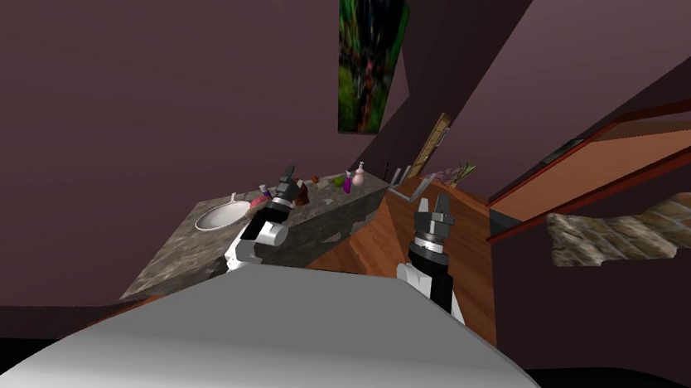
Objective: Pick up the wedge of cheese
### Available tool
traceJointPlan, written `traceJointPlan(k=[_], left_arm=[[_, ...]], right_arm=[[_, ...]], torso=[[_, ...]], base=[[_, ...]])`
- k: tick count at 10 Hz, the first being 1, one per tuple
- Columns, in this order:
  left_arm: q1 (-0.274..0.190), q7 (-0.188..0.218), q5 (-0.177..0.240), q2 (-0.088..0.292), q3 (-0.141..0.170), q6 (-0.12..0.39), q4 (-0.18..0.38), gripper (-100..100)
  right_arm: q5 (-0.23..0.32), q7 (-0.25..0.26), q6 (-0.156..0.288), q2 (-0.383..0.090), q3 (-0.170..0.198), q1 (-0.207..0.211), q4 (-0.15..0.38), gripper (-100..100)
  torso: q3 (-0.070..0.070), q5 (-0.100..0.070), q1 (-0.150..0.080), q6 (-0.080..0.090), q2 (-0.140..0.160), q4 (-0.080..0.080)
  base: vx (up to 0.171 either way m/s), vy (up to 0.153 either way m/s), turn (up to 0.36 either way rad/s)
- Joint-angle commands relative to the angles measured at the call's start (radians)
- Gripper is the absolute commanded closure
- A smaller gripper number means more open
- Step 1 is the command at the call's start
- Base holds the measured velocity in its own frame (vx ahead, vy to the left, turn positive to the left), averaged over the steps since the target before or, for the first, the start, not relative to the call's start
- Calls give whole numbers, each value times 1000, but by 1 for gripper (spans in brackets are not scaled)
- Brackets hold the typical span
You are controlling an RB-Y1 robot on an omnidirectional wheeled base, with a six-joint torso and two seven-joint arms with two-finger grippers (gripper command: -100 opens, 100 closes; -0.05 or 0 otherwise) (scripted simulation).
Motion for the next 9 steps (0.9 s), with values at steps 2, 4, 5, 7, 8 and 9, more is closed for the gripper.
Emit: traceJointPlan(k=[2,4,5,7,8,9], left_arm=[[-45,-1,14,7,7,78,19,-100],[-90,-3,28,14,13,128,43,-100],[-90,-3,28,14,13,153,43,-100],[-135,-5,40,20,21,205,69,-100],[-135,-5,40,20,21,231,69,-100],[-135,-5,40,20,21,256,69,-100]], right_arm=[[0,0,0,0,0,0,0,0],[0,0,0,0,0,0,0,0],[0,0,0,0,0,0,0,0],[0,0,0,0,0,0,0,0],[0,0,0,0,0,0,0,0],[0,0,0,0,0,0,0,0]], torso=[[0,0,0,0,0,0],[0,0,0,0,0,0],[0,0,-1,0,0,0],[0,0,0,0,0,0],[0,0,0,0,-1,0],[0,0,-1,0,-1,0]], base=[[3,-27,44],[4,-25,26],[9,-32,34],[4,-19,27],[12,-29,31],[8,-16,-5]])
